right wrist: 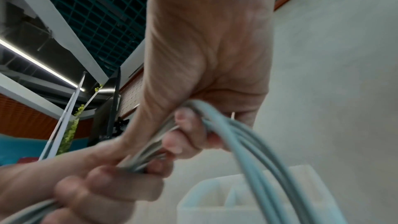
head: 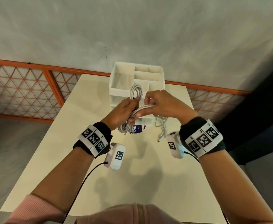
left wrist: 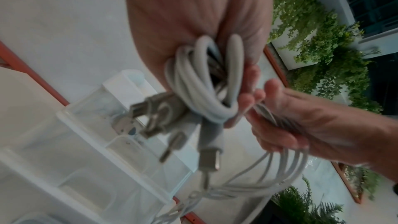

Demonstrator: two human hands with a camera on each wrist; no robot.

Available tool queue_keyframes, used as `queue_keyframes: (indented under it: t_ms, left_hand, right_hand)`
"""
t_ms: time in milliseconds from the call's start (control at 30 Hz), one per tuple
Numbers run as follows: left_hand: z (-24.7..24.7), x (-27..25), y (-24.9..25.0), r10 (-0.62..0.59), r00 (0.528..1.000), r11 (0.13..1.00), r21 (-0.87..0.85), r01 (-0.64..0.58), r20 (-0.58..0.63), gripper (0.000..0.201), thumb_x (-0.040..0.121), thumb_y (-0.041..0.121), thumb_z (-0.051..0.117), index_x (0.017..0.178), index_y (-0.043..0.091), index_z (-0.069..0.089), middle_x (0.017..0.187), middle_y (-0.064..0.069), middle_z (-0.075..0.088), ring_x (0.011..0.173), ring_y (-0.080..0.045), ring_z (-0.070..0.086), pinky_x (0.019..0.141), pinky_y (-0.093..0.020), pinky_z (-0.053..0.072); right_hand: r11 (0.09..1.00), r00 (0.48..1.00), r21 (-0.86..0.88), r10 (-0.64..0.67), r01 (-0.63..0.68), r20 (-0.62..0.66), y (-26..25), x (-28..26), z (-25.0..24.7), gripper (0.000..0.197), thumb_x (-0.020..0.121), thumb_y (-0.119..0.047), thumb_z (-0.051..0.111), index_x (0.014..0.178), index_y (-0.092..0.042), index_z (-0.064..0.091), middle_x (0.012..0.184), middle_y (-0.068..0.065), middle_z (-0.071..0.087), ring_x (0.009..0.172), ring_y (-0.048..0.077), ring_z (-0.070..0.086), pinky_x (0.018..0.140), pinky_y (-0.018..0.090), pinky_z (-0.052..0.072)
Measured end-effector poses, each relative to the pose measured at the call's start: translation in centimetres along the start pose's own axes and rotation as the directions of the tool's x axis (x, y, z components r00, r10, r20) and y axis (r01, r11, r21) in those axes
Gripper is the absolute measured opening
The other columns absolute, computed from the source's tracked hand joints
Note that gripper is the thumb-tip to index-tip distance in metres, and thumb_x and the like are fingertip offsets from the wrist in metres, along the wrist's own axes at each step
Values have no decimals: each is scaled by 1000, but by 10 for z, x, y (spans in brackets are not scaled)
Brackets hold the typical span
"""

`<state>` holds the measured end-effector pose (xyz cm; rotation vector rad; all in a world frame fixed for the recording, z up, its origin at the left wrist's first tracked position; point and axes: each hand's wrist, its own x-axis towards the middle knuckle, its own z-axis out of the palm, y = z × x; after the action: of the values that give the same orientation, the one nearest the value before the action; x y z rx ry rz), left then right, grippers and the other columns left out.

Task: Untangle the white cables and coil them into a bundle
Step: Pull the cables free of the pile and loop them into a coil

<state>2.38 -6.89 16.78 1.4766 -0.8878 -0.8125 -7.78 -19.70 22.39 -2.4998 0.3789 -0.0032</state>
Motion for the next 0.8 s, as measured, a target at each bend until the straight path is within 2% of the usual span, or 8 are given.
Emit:
queue_keyframes:
  t_ms: [100, 200, 300, 367, 533, 633, 733, 800]
  left_hand:
    - [-5, -3, -1, 0, 999, 1000, 8, -1, 45, 42, 103, 32, 32, 68, 10, 44, 53, -7, 39, 36, -11, 30, 42, -23, 41]
    - [-3, -7, -4, -24, 994, 998, 55, 19, 103, 43, 102, 36, 30, 78, 5, 48, 51, -3, 40, 37, -11, 29, 43, -24, 40]
    - [2, -10, -5, -80, 988, 985, 161, 59, 131, 61, 99, 50, 18, 87, 2, 53, 53, -7, 39, 40, -13, 31, 48, -25, 39]
    - [7, -13, -5, -116, 982, 981, 170, 90, 151, 78, 94, 59, 6, 82, -4, 49, 51, -8, 37, 40, -14, 29, 49, -26, 37]
    - [18, -19, 1, -184, 963, 980, 109, 165, 198, 77, 88, 63, -8, 75, 8, 44, 41, 4, 37, 38, -12, 26, 48, -25, 32]
    - [18, -21, 2, -176, 956, 970, 208, 127, 234, 65, 87, 67, 11, 64, 14, 42, 42, 7, 39, 40, -12, 29, 49, -26, 34]
    - [21, -22, 4, -161, 954, 953, 291, 83, 254, 44, 92, 54, 43, 56, 27, 46, 42, 8, 38, 39, -14, 34, 48, -25, 38]
    - [23, -22, 2, -154, 958, 951, 299, 77, 243, 53, 97, 43, 43, 46, 29, 51, 39, 8, 38, 38, -15, 35, 48, -23, 38]
  right_hand:
    - [998, 989, -57, 22, -14, 148, 10, -2, -9, 39, 74, -52, 70, 57, -21, 55, 47, -4, 48, 41, 5, 41, 52, 22, 32]
    - [999, 985, 39, -15, 9, 170, 9, -4, -14, 38, 80, -51, 63, 61, -18, 60, 46, -8, 43, 46, 7, 40, 53, 21, 36]
    - [989, 995, 127, -78, 71, 56, 3, -3, -11, 32, 90, -46, 54, 73, -20, 65, 47, -9, 40, 43, 4, 32, 47, 15, 31]
    - [980, 993, 172, -88, 101, -85, 0, 1, -6, 25, 94, -39, 51, 86, -16, 55, 52, -2, 42, 40, 4, 35, 46, 14, 38]
    - [982, 945, 143, -72, 123, -320, -3, 9, 2, 14, 94, -21, 50, 102, -15, 40, 44, -2, 43, 36, 9, 41, 47, 21, 39]
    - [995, 899, -31, -94, 90, -427, -4, 15, 5, 21, 87, -21, 53, 103, -17, 40, 43, -6, 42, 37, 12, 38, 55, 30, 42]
    - [987, 879, -149, -116, 53, -463, -6, 17, 8, 24, 84, -24, 54, 102, -18, 41, 48, -6, 45, 48, 13, 45, 63, 34, 45]
    - [986, 886, -160, -107, 37, -451, -5, 17, 6, 20, 83, -27, 54, 98, -19, 44, 49, -6, 47, 53, 15, 47, 64, 33, 44]
